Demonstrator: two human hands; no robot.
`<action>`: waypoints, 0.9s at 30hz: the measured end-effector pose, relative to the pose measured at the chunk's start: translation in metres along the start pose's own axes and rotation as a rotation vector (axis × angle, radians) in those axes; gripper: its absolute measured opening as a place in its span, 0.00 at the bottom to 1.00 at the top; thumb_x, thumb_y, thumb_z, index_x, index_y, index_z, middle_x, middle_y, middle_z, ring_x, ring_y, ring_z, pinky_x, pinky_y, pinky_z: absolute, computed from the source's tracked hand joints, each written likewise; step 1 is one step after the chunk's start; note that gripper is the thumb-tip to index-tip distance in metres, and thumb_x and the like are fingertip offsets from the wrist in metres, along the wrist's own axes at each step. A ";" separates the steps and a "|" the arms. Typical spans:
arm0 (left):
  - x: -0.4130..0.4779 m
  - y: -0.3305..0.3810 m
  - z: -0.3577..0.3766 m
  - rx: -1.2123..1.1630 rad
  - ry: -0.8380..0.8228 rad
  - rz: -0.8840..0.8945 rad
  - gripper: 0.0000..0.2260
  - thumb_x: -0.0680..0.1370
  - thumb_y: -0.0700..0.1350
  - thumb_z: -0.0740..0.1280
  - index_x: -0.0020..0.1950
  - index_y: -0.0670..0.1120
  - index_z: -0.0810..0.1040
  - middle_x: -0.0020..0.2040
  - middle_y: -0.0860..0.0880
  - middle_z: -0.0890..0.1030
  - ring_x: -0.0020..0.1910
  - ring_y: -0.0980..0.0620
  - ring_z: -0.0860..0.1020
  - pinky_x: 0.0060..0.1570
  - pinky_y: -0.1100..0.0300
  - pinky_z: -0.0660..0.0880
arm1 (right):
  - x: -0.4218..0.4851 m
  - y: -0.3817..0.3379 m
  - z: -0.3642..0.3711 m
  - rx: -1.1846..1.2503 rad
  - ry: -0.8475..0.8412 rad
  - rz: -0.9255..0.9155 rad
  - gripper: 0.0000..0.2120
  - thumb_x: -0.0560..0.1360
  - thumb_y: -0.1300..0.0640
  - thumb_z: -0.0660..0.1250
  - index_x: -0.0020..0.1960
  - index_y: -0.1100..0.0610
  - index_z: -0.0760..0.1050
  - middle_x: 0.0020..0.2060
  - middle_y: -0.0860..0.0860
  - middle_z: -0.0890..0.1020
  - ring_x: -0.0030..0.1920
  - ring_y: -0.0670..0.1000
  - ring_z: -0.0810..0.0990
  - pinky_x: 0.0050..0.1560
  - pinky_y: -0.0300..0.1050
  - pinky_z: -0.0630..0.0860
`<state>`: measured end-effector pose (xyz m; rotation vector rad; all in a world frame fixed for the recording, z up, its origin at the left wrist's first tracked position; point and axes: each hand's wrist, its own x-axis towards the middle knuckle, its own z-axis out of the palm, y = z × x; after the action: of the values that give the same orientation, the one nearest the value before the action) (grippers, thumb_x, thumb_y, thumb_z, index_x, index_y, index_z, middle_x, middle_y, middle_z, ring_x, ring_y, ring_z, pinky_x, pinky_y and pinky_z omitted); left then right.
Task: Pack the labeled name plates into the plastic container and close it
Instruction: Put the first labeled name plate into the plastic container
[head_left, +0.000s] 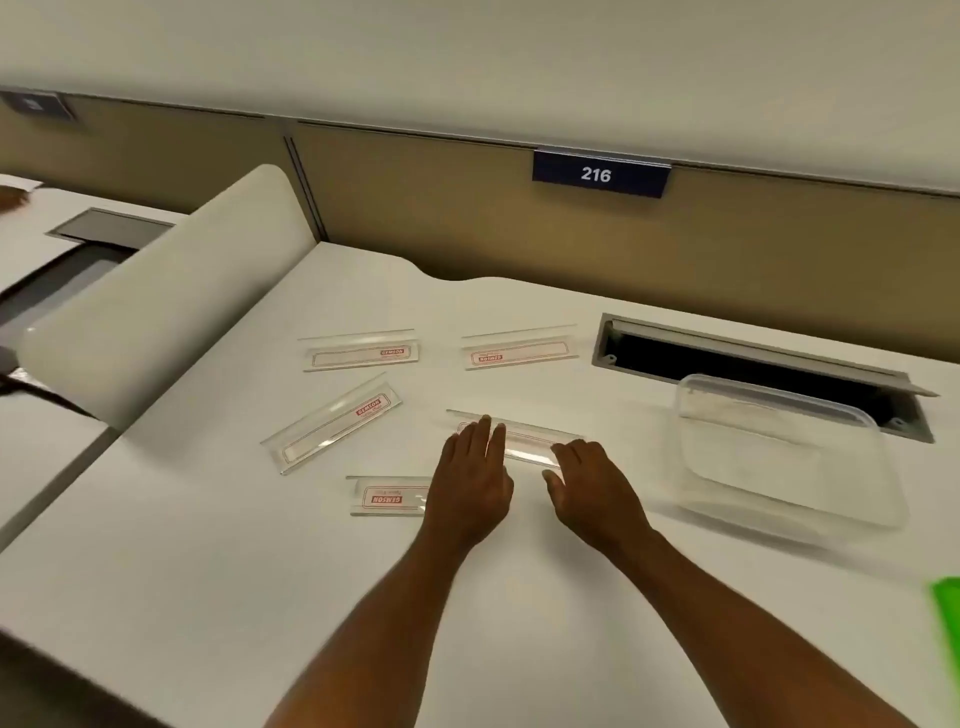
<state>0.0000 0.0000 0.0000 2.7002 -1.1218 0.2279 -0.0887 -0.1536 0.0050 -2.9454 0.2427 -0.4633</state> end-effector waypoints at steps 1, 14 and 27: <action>-0.003 -0.006 -0.001 0.017 -0.022 -0.011 0.25 0.72 0.44 0.65 0.68 0.39 0.71 0.65 0.38 0.75 0.63 0.39 0.74 0.62 0.47 0.72 | 0.001 -0.002 0.004 0.016 -0.006 0.005 0.13 0.73 0.55 0.70 0.52 0.62 0.79 0.43 0.56 0.82 0.43 0.57 0.80 0.37 0.48 0.80; -0.013 -0.026 -0.012 0.180 -0.145 0.062 0.10 0.59 0.37 0.74 0.36 0.47 0.77 0.29 0.50 0.78 0.28 0.49 0.77 0.29 0.59 0.73 | 0.003 -0.022 0.023 0.052 -0.069 -0.005 0.13 0.73 0.54 0.70 0.53 0.62 0.79 0.42 0.56 0.82 0.43 0.57 0.81 0.36 0.49 0.80; 0.039 -0.007 -0.077 -0.636 0.273 -0.340 0.11 0.74 0.35 0.61 0.51 0.48 0.76 0.41 0.54 0.84 0.42 0.53 0.82 0.42 0.59 0.77 | 0.024 -0.012 -0.011 1.362 -0.482 0.672 0.10 0.79 0.60 0.60 0.57 0.59 0.77 0.50 0.56 0.79 0.49 0.52 0.79 0.53 0.45 0.75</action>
<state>0.0278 -0.0024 0.0825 2.1540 -0.5220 0.1448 -0.0677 -0.1476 0.0248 -1.4377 0.5357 0.1716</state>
